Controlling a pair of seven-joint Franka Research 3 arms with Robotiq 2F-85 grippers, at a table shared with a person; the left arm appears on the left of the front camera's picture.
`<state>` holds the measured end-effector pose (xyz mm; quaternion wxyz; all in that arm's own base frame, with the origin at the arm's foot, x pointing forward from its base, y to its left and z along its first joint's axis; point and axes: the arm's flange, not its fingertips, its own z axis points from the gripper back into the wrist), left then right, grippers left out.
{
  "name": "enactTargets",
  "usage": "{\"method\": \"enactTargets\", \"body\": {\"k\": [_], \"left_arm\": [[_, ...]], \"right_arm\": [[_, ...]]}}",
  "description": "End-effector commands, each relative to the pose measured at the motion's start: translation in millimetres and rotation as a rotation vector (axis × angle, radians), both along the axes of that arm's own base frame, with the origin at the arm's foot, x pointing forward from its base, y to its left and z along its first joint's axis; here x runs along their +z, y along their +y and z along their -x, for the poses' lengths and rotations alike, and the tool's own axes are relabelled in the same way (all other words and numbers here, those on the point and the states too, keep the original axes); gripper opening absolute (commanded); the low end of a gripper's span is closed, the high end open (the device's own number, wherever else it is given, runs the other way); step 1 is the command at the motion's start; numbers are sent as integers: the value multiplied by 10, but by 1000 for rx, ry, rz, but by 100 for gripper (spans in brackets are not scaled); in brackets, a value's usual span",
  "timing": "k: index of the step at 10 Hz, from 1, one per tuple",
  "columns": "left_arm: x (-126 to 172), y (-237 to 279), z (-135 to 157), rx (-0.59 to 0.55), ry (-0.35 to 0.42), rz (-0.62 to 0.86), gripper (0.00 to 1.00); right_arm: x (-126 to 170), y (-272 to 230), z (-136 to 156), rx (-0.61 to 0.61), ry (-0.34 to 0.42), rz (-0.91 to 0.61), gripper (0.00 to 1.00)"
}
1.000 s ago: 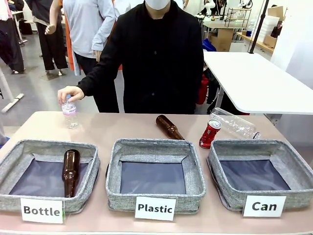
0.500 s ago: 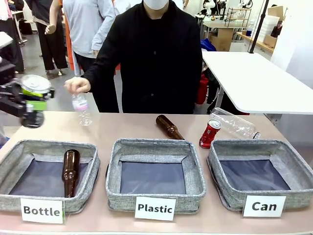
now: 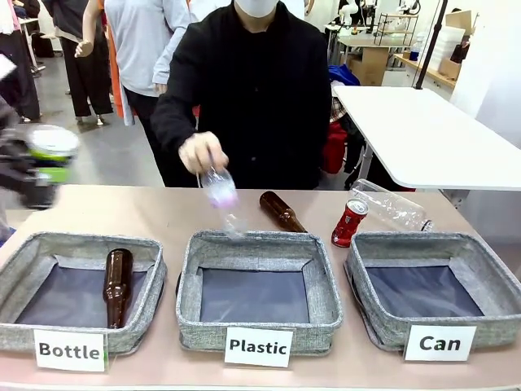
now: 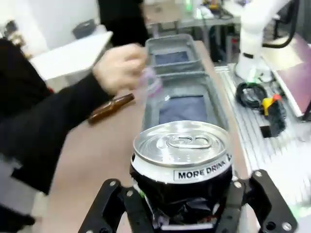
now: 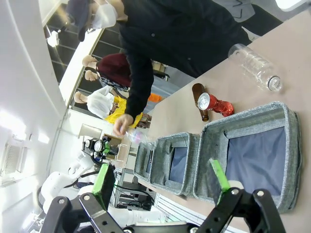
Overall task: Sort the can waste into the basket.
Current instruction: Pick up the can waste from the table and place it in the right Fabric basket.
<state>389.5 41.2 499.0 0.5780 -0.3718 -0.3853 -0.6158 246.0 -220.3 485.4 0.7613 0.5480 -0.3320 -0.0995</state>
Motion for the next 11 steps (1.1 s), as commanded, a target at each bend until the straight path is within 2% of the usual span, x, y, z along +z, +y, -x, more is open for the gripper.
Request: {"method": "enactTargets", "body": {"k": [1,2,4,5,9,10,11], "left_arm": [[-136,1003,611,152,8,127,2],[-267,1279,807,286,6,177,2],[-492,1458,1018,320,-6,265,2],[-510,1455,1016,324,-14,280,2],[-413,1206,924,297,-13,297,2],[-293,913,819,310,-25,311,2],[-164,441,709,192,-3,280,2]], "right_arm": [[12,-13,-27,-2,-38,-6,100],[12,-13,-27,-2,-38,-6,100],[12,-13,-27,-2,-38,-6,100],[12,-13,-27,-2,-38,-6,100],[12,-13,-27,-2,-38,-6,100],[12,-13,-27,-2,-38,-6,100],[-4,-1,-2,0,1,0,100]]}}
